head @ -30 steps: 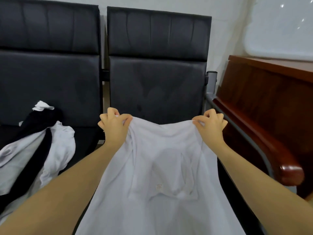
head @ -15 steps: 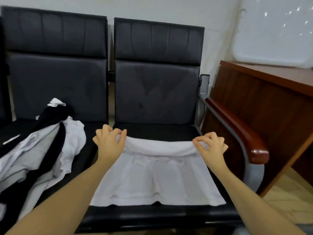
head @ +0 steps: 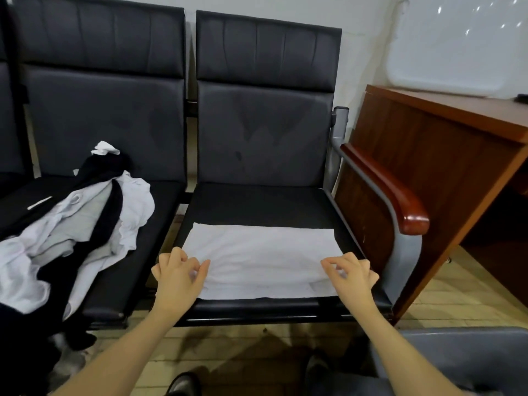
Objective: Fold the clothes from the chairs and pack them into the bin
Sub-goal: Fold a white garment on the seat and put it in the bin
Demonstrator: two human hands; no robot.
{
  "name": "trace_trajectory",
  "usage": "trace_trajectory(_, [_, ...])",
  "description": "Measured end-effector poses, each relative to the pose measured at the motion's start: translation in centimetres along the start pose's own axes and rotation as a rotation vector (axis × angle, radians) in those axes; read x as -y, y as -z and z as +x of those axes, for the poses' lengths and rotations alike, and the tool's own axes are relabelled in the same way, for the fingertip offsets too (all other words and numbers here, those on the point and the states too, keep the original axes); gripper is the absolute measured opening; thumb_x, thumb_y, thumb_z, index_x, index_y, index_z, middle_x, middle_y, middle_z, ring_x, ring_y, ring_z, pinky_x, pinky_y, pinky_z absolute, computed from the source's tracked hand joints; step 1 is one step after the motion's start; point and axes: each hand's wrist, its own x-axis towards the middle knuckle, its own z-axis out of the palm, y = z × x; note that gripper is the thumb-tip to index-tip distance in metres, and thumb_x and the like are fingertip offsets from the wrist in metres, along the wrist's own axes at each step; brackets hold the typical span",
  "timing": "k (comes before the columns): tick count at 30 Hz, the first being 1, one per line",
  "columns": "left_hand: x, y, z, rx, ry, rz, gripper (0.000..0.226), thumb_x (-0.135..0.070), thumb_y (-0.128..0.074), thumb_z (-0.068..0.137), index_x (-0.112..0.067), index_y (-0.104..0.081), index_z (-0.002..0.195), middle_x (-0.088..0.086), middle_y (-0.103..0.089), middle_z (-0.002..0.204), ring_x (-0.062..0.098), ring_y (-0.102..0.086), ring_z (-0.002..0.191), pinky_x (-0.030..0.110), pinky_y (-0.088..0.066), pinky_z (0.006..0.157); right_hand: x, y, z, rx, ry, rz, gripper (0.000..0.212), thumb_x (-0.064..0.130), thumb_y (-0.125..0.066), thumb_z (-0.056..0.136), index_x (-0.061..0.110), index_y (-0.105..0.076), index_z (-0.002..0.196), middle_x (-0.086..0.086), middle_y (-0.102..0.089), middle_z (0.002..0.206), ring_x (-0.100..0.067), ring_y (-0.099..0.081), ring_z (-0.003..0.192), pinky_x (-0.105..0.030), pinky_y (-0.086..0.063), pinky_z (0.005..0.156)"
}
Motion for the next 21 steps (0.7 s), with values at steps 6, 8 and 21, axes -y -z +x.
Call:
trace_trajectory(6, [-2.6,-0.5,0.8,0.062,-0.195,0.211,0.054,-0.043,-0.039,0.086,-0.016,-0.058,0.044,-0.004,-0.055,0.066,0.021,-0.051,0.082,0.036,-0.026,0.074,1.0,-1.4,0.8,0.103,0.178,-0.520,0.031,0.047,-0.047,0.094,0.034,-0.064,0.117,0.011,-0.053,0.131,-0.017,-0.037,0.128,-0.036,-0.011,0.096])
trace_trajectory(8, [-3.8,-1.4,1.4,0.214,-0.238,0.200,0.049,-0.042,-0.037,0.086,-0.016,-0.065,0.055,-0.002,-0.059,0.070,0.023,-0.058,0.076,0.036,-0.034,0.072,2.0,-2.3,1.4,0.127,0.258,-0.446,0.032,0.043,-0.047,0.095,0.030,-0.064,0.120,0.009,-0.054,0.133,-0.014,-0.042,0.127,-0.034,-0.013,0.101])
trace_trajectory(21, [-6.7,-3.6,0.6,0.968,-0.252,0.343,0.097,-0.089,-0.024,0.070,-0.042,0.019,0.144,-0.007,0.029,0.153,0.024,0.028,0.140,0.063,0.017,0.105,-1.3,-3.9,2.1,0.590,0.135,-0.552,0.060,0.068,-0.010,0.091,0.050,0.003,0.146,0.020,0.009,0.157,-0.013,0.009,0.146,-0.057,0.011,0.112])
